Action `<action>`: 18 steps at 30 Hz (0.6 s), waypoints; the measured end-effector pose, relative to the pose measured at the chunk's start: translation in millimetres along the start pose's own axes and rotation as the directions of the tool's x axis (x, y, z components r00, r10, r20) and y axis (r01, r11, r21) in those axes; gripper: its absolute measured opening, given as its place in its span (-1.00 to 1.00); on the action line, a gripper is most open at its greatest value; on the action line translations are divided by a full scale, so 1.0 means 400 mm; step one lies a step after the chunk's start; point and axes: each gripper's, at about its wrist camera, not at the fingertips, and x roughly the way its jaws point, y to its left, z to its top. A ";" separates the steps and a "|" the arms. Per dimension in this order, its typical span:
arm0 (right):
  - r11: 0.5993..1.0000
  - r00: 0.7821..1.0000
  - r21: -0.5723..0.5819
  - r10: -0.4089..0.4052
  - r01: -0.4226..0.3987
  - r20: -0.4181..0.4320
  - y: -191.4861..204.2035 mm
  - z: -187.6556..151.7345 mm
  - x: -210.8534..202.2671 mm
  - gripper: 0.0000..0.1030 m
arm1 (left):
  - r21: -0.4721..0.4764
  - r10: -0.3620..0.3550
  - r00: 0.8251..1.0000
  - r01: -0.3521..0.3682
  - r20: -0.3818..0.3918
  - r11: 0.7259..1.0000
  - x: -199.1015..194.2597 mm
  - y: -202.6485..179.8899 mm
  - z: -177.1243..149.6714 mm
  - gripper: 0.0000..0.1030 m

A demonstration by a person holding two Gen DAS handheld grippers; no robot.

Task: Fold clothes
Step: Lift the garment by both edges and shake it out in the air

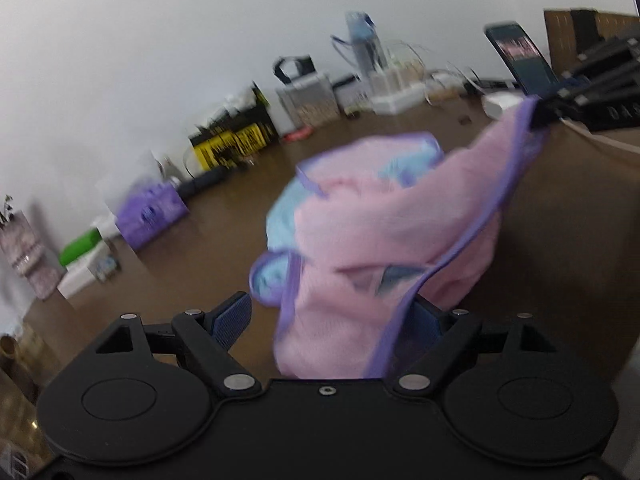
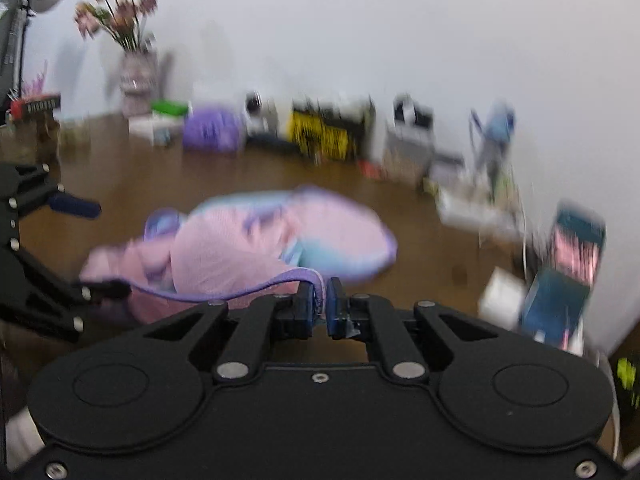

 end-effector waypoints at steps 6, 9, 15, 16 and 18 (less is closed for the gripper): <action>0.996 1.000 0.088 -0.015 0.016 -0.005 -0.019 -0.052 -0.017 -0.83 | 0.025 -0.023 1.000 0.023 -0.008 0.999 -0.016 -0.001 -0.026 0.26; 0.997 1.000 0.078 -0.012 0.012 0.000 -0.014 -0.051 -0.018 -0.83 | -0.004 -0.036 0.999 0.036 -0.040 0.999 -0.007 0.016 -0.032 -0.77; 0.996 1.000 0.094 0.006 -0.007 0.020 -0.031 -0.014 0.004 -0.83 | -0.065 -0.033 0.999 0.034 0.011 0.997 -0.003 0.085 0.014 -0.93; 0.995 0.999 0.096 0.008 -0.012 0.039 -0.036 0.003 0.009 -0.83 | -0.057 -0.018 0.999 0.020 0.040 0.998 0.000 0.107 0.042 -0.93; 0.996 0.988 0.094 -0.007 -0.007 0.157 -0.062 0.107 0.014 -0.83 | -0.039 0.039 0.991 -0.035 0.130 0.999 0.000 0.182 0.151 -0.94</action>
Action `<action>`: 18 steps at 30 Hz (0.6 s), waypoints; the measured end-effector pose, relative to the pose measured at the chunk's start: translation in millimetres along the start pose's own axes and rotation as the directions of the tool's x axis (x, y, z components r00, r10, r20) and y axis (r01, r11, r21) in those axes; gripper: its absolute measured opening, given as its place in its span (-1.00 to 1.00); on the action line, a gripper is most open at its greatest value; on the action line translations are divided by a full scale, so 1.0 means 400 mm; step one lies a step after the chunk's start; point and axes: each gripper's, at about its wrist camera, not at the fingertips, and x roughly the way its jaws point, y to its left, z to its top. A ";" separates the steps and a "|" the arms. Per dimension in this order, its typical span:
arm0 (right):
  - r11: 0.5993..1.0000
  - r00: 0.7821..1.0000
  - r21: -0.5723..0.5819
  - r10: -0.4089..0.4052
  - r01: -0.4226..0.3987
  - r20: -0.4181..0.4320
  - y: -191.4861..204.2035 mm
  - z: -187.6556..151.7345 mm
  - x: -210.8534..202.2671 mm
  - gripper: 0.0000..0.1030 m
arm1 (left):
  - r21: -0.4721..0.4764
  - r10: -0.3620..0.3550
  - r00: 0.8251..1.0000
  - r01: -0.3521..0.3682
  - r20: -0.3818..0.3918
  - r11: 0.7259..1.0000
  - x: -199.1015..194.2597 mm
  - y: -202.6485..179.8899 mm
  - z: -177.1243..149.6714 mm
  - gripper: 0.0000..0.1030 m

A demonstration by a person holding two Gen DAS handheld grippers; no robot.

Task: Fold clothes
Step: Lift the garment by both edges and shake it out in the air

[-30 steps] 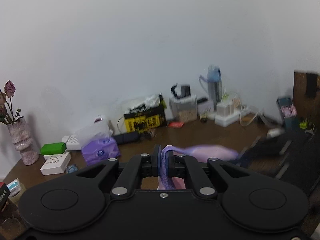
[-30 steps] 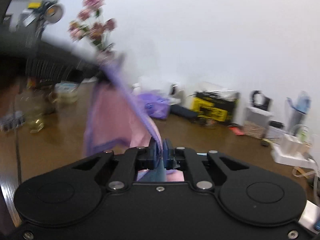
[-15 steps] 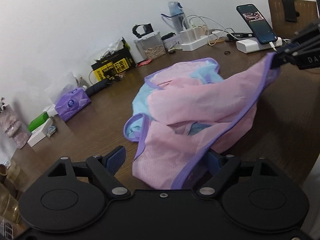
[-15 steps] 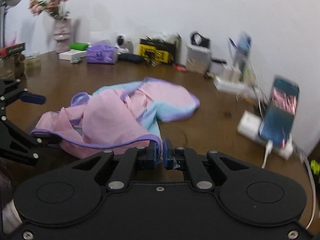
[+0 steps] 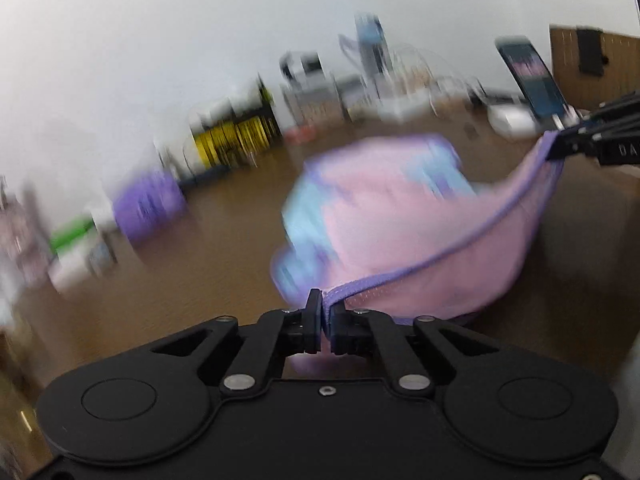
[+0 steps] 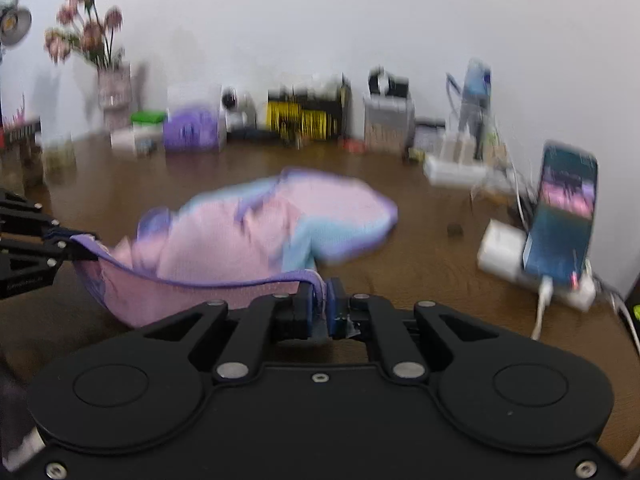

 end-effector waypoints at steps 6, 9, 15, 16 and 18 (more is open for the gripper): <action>0.996 0.939 -0.062 -0.039 0.064 0.343 -0.013 0.317 -0.073 -0.83 | -0.059 0.104 0.953 -0.091 0.284 0.994 -0.141 0.186 0.344 -0.94; 0.990 0.890 -0.093 -0.049 0.102 0.454 -0.011 0.419 -0.150 -0.83 | -0.089 0.132 0.907 -0.105 0.401 0.990 -0.266 0.232 0.442 -0.94; 0.989 0.863 -0.120 -0.013 0.085 0.505 -0.020 0.506 -0.254 -0.83 | -0.099 0.141 0.871 -0.107 0.471 0.989 -0.392 0.263 0.500 -0.94; 0.990 0.865 -0.121 -0.006 0.078 0.502 -0.021 0.509 -0.259 -0.83 | -0.099 0.140 0.872 -0.106 0.470 0.990 -0.397 0.263 0.505 -0.94; 0.990 0.871 -0.125 0.008 0.062 0.491 -0.020 0.512 -0.267 -0.83 | -0.098 0.137 0.874 -0.102 0.467 0.990 -0.405 0.265 0.512 -0.94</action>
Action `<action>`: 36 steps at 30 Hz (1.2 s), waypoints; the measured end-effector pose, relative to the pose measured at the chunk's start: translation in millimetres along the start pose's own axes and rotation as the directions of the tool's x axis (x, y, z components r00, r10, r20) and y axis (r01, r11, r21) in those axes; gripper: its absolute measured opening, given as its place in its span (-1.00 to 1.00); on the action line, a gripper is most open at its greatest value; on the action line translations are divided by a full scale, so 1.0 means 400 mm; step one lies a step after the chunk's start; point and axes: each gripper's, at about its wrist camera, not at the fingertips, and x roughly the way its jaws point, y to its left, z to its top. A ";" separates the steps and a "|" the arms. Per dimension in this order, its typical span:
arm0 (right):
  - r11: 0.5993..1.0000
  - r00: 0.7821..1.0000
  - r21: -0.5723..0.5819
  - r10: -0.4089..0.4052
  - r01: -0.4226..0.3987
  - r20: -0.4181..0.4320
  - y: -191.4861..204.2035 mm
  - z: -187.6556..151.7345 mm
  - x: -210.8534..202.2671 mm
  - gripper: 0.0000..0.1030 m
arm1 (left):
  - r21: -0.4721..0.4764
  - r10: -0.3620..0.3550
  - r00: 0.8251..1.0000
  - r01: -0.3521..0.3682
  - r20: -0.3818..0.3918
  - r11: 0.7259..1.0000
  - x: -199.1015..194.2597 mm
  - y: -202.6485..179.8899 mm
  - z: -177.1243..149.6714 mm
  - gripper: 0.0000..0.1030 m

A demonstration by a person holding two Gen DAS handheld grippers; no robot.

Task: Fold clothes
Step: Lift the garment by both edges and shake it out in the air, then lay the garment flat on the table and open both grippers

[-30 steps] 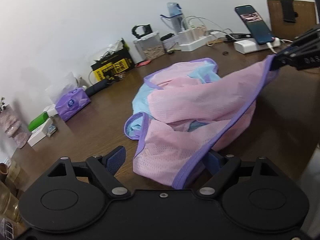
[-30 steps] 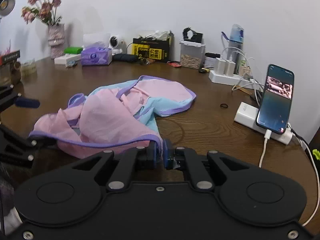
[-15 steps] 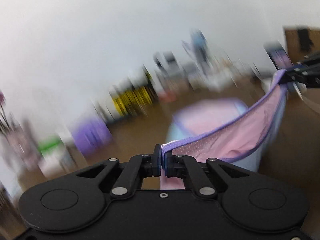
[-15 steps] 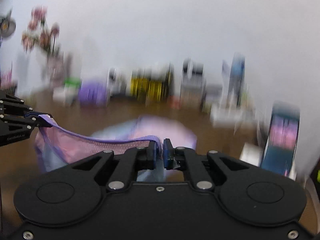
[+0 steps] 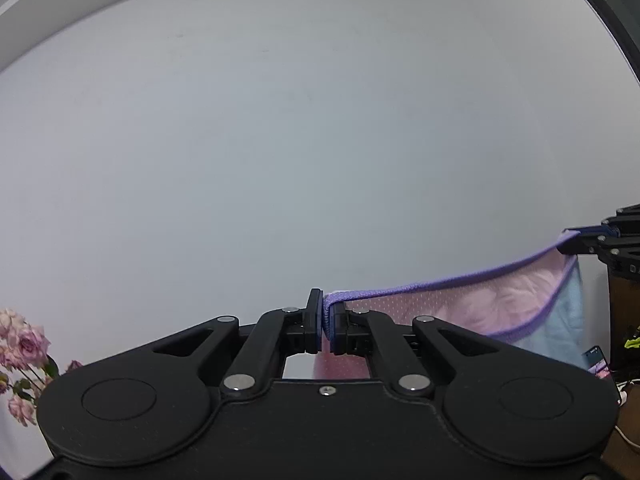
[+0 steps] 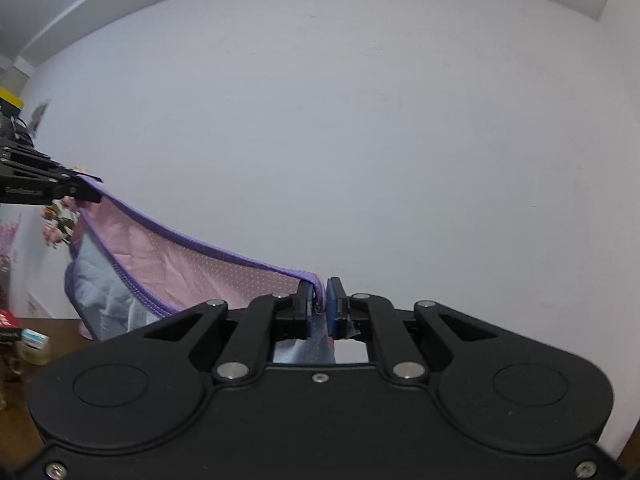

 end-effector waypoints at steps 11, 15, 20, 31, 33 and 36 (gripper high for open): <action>0.996 0.990 0.064 0.063 -0.055 -0.125 0.025 -0.182 0.335 -0.83 | -0.042 0.000 0.989 -0.007 -0.146 0.999 0.206 0.021 -0.130 -0.94; 0.988 0.997 0.135 0.076 -0.077 0.014 0.015 -0.148 0.451 -0.83 | -0.012 0.057 0.997 -0.057 -0.043 0.998 0.203 0.027 -0.042 -0.94; 0.996 0.989 0.089 0.013 -0.026 0.146 -0.021 -0.072 0.438 -0.83 | 0.056 0.086 0.991 -0.092 0.098 0.994 0.123 -0.019 0.088 -0.94; 0.999 0.782 0.037 0.041 -0.023 -0.622 -0.104 -0.611 0.403 0.31 | -0.169 -0.368 0.830 0.327 -0.418 0.930 0.150 -0.330 -0.419 0.36; 0.999 0.727 0.048 0.045 -0.017 -0.685 -0.112 -0.718 0.319 0.31 | -0.280 -0.413 0.788 0.313 -0.457 0.907 0.101 -0.332 -0.529 0.37; 0.996 0.697 0.092 0.067 -0.001 -0.714 -0.116 -0.771 0.211 0.31 | -0.390 -0.400 0.760 0.210 -0.511 0.896 0.062 -0.277 -0.630 0.42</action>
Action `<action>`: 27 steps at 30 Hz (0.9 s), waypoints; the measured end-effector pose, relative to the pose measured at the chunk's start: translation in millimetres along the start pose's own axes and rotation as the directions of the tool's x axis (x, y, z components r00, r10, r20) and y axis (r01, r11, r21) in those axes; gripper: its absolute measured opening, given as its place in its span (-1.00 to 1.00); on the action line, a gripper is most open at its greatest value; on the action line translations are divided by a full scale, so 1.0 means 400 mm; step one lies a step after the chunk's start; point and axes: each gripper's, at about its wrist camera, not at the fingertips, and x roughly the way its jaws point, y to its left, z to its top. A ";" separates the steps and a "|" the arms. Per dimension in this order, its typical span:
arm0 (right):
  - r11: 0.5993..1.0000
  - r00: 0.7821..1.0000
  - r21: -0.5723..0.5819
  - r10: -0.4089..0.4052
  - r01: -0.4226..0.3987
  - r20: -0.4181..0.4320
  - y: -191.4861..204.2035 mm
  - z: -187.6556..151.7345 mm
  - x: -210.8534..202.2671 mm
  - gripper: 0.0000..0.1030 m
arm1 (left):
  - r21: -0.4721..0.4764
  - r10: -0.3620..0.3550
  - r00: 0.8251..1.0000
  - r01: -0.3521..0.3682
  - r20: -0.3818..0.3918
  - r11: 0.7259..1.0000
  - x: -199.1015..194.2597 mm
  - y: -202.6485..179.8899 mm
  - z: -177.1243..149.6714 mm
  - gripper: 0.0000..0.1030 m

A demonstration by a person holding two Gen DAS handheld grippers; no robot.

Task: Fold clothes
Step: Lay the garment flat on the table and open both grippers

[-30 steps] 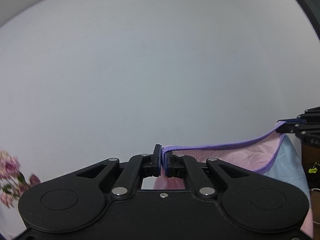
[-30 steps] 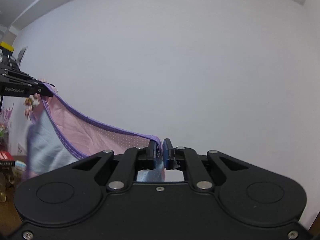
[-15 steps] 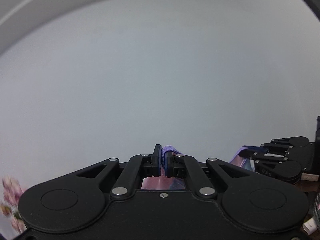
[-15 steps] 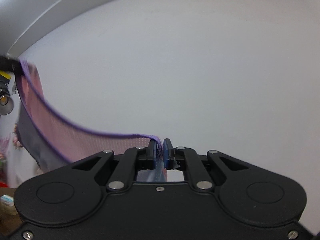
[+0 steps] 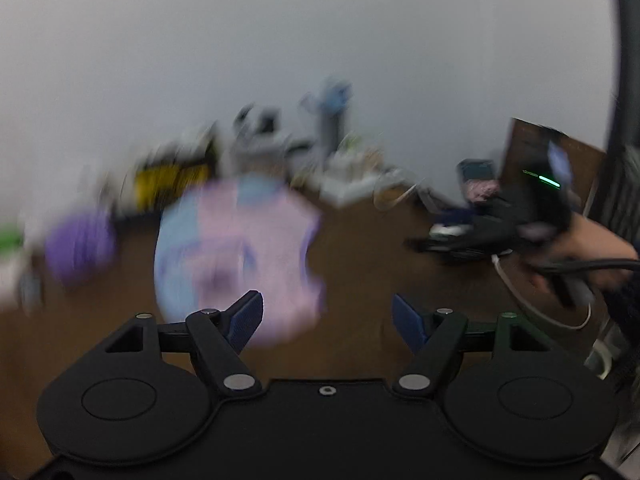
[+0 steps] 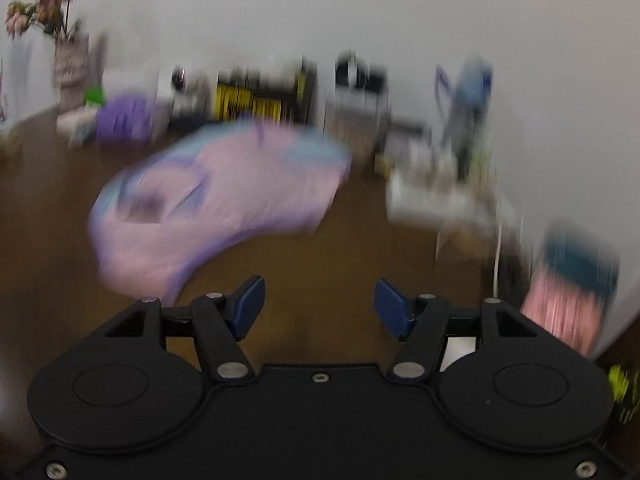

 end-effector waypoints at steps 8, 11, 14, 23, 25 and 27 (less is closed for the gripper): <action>0.979 0.984 -0.122 0.173 -0.166 0.049 0.232 0.048 0.023 0.31 | -0.009 0.129 0.992 -0.129 0.004 0.992 0.039 0.104 0.066 0.60; 0.961 0.971 -0.151 0.238 -0.231 0.034 0.321 0.093 0.092 0.31 | -0.001 0.170 0.985 -0.170 -0.005 0.985 0.067 0.116 0.036 0.61; 0.943 0.961 -0.199 0.276 -0.267 0.023 0.390 0.116 0.158 0.24 | -0.005 0.216 0.976 -0.216 -0.015 0.976 0.090 0.138 0.006 0.61; 0.940 0.951 -0.145 0.306 -0.308 -0.037 0.406 0.172 0.307 -0.36 | 0.009 0.303 0.953 -0.303 -0.020 0.953 0.117 0.194 -0.025 0.67; 0.945 0.955 -0.137 0.295 -0.297 -0.035 0.401 0.175 0.313 -0.91 | 0.048 0.304 0.953 -0.304 0.000 0.952 0.128 0.186 -0.023 0.75; 0.947 0.951 -0.094 0.306 -0.308 -0.034 0.384 0.180 0.312 -0.92 | 0.077 0.307 0.952 -0.307 0.018 0.949 0.145 0.174 -0.021 0.75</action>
